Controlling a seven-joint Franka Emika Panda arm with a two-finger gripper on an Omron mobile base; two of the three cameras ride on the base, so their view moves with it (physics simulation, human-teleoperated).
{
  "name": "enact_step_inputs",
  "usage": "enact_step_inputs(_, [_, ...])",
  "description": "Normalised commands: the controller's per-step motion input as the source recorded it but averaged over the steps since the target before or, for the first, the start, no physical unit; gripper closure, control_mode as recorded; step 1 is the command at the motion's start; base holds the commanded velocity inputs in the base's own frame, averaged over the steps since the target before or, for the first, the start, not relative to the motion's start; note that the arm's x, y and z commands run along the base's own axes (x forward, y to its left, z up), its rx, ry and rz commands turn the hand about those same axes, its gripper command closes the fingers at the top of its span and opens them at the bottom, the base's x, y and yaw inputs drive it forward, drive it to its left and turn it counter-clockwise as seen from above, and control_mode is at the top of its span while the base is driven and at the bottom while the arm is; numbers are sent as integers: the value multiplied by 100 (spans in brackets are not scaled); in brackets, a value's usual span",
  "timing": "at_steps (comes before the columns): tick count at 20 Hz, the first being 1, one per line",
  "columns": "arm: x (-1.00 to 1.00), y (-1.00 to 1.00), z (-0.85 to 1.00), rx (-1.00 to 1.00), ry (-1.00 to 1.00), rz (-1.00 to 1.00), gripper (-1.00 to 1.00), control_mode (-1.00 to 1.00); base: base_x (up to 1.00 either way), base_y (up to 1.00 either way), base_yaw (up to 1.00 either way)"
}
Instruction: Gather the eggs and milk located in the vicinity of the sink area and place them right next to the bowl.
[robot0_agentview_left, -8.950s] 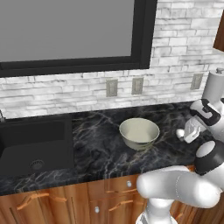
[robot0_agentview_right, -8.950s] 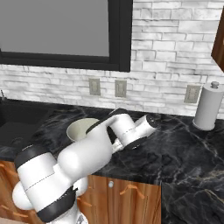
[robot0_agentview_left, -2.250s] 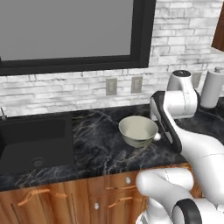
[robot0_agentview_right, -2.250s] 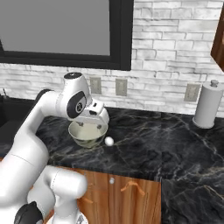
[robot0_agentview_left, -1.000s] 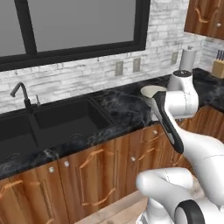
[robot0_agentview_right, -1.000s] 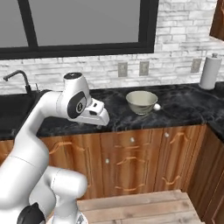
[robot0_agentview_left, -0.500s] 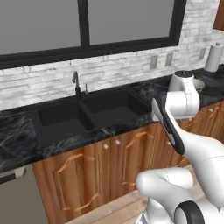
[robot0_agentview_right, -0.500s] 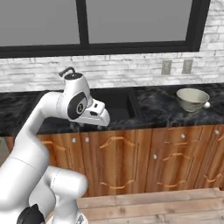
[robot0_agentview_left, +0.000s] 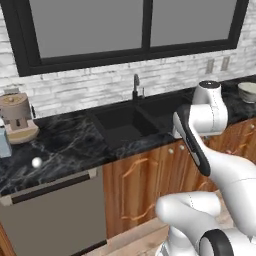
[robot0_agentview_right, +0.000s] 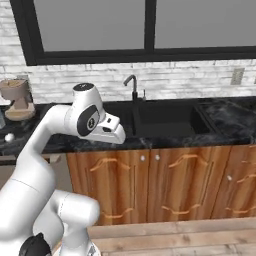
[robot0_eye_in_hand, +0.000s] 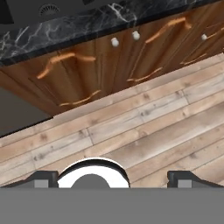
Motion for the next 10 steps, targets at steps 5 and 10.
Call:
enact_step_inputs(5, [0, 0, 0, 0, 0, 0, -100, 100, 48, 73, -1])
enact_step_inputs(10, [0, 0, 0, 0, 0, 0, -100, 100, 47, 7, 13])
